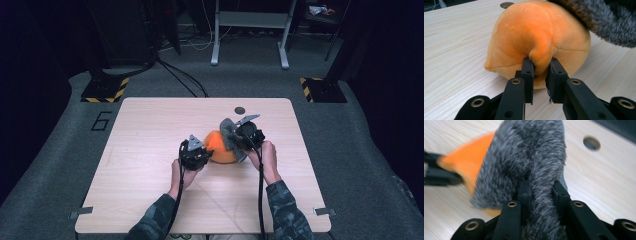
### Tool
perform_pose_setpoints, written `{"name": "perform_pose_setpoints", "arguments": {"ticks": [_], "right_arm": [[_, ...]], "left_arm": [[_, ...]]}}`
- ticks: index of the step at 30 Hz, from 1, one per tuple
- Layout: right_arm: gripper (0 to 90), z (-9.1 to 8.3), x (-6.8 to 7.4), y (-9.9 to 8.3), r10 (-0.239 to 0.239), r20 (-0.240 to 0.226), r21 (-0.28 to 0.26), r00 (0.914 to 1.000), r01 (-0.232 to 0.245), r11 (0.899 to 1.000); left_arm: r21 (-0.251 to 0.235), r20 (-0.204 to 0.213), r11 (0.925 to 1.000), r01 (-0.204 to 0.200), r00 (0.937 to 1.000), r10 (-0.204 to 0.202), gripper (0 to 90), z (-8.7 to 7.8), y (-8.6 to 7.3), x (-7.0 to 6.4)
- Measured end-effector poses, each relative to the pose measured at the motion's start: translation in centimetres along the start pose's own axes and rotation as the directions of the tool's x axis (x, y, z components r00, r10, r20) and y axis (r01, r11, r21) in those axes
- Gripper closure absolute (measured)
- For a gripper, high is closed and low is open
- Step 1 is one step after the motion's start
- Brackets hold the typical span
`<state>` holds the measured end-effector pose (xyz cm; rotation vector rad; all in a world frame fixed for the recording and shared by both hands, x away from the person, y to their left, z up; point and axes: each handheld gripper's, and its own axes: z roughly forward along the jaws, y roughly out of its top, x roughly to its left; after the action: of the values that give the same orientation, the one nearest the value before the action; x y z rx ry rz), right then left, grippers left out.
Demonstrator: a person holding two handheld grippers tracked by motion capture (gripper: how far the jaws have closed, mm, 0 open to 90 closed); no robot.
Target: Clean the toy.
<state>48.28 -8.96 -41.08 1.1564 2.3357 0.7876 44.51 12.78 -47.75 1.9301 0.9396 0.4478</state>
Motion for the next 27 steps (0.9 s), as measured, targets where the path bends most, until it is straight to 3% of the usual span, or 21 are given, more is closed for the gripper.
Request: {"name": "perform_pose_setpoints", "arguments": {"ticks": [2,3,8,9,17,18,22,24,25,26,27], "right_arm": [[73.0,0.2,-0.4,-0.4,0.006,0.007,0.012,1.0000,-0.006,1.000],[73.0,0.8,-1.0,-1.1,0.036,0.020,0.051,0.9992,-0.037,0.998],[72.9,2.3,-1.8,-2.4,0.058,0.023,0.097,0.9981,-0.060,0.994],[72.9,2.8,-2.0,-2.9,0.083,0.023,0.119,0.9963,-0.086,0.989],[72.9,5.6,-2.9,-4.5,0.126,0.023,0.199,0.9918,-0.128,0.972],[72.9,6.2,-3.1,-4.8,0.136,0.013,0.200,0.9907,-0.136,0.970],[73.3,5.8,-3.2,-4.7,0.143,0.019,0.184,0.9896,-0.144,0.972],[73.6,4.8,-3.5,-4.6,0.150,0.025,0.157,0.9884,-0.152,0.976],[73.7,3.5,-3.8,-4.3,0.147,0.032,0.109,0.9886,-0.149,0.983],[73.7,3.5,-3.8,-4.3,0.147,0.032,0.109,0.9886,-0.149,0.983],[73.6,2.0,-3.8,-3.8,0.159,0.016,0.057,0.9871,-0.160,0.986]], "left_arm": [[0.002,-0.001,1.0000,0.003,1.0000,-0.003,77.3,0.0,0.0,0.0],[-0.001,-0.003,1.0000,0.005,1.0000,-0.005,77.3,0.0,0.0,0.1],[0.004,0.003,1.0000,0.005,1.0000,-0.005,77.3,0.0,0.0,0.1],[-0.004,-0.003,1.0000,0.007,1.0000,-0.007,77.3,0.1,0.0,0.0],[-0.003,-0.003,1.0000,0.004,1.0000,-0.004,77.2,0.0,0.0,-0.1],[-0.001,-0.002,1.0000,0.004,1.0000,-0.004,77.0,0.0,0.0,-0.1],[0.001,-0.003,1.0000,0.002,1.0000,-0.002,76.9,-0.1,0.0,-0.1],[-0.001,-0.006,1.0000,0.005,1.0000,-0.005,76.8,-0.1,0.0,0.0],[-0.003,-0.009,1.0000,0.005,1.0000,-0.005,76.8,-0.1,0.0,-0.1],[-0.003,-0.009,1.0000,0.005,1.0000,-0.005,76.8,-0.1,0.0,-0.1],[-0.006,-0.012,1.0000,0.005,0.9999,-0.005,76.7,0.0,0.1,-0.1]]}}
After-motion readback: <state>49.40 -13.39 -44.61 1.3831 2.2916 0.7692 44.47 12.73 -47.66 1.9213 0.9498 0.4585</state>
